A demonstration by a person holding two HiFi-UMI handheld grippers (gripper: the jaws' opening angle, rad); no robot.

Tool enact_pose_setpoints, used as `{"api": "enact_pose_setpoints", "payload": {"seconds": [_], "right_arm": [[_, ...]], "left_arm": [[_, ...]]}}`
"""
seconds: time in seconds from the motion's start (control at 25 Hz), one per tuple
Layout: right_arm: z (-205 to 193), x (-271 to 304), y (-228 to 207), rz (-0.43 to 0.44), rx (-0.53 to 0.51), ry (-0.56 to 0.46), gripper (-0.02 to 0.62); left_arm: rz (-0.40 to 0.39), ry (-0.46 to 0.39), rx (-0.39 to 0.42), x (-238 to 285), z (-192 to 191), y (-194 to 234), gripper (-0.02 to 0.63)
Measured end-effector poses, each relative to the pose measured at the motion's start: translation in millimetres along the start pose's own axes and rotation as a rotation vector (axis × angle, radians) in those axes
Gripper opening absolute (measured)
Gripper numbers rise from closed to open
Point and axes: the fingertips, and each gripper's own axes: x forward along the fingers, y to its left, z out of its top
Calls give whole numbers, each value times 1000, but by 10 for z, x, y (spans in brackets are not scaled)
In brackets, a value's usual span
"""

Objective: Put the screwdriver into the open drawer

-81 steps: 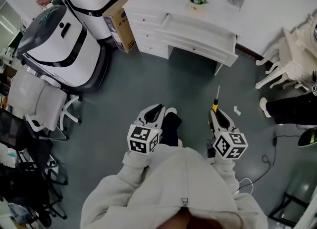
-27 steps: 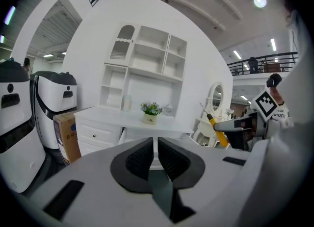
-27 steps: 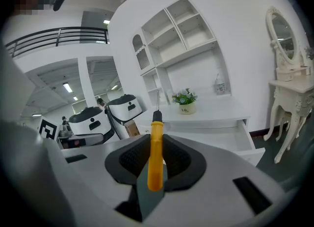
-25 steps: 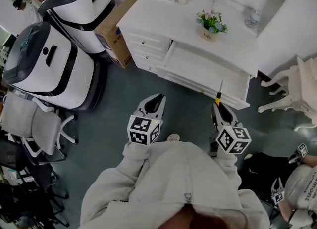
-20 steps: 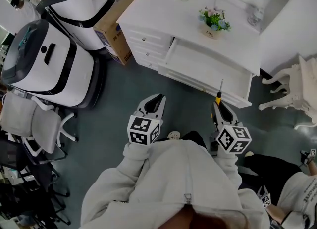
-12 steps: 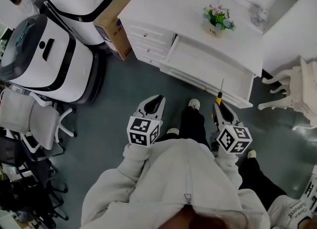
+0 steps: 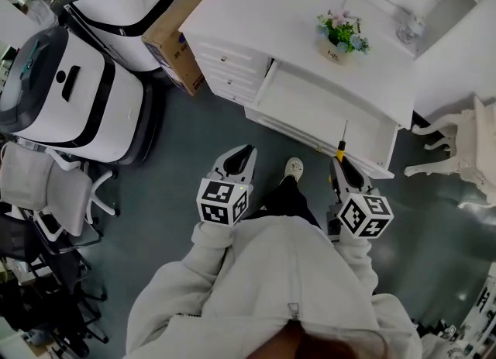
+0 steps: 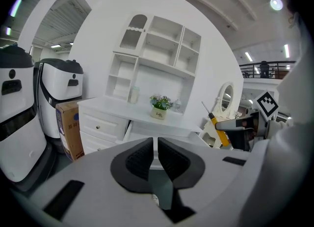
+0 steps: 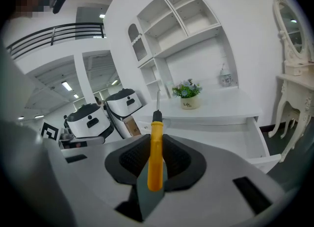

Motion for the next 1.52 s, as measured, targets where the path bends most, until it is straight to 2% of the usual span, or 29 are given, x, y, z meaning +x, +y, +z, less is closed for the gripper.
{"api": "enact_pose_setpoints", "payload": {"seconds": [0.48, 0.84, 1.28, 1.52], "right_arm": [[410, 434, -603, -26, 25, 9, 92], [654, 884, -807, 7, 19, 56, 92], [598, 1373, -845, 72, 7, 187, 93], [406, 1654, -813, 120, -21, 286, 93]], "left_arm": [[-36, 23, 36, 887, 370, -63, 41], [-9, 50, 29, 1340, 565, 79, 41], [67, 102, -38, 1619, 497, 335, 41], [111, 132, -69, 1698, 412, 459, 41]]}}
